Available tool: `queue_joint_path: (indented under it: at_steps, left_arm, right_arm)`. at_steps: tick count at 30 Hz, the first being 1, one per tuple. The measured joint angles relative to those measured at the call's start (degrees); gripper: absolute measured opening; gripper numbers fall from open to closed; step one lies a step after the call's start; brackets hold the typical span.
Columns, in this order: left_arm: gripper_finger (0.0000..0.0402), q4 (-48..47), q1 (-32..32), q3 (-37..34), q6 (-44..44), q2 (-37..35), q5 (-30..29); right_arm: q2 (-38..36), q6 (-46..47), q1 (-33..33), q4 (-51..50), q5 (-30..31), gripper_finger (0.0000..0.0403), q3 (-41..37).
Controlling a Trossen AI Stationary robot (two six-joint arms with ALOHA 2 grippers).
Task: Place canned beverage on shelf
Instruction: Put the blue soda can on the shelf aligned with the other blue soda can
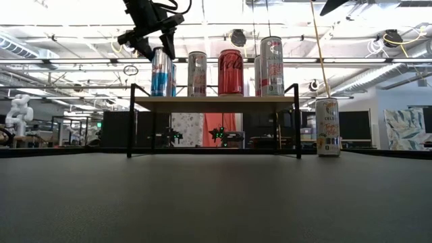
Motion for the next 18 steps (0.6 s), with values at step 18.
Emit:
queue_joint_path:
  at_steps: [18]
  left_arm:
    - [0.0328,0.19,0.07,-0.01,0.02,0.0,-2.14]
  right_arm:
    - [0.0,0.01,0.0,0.01,0.0,0.0318,-0.01]
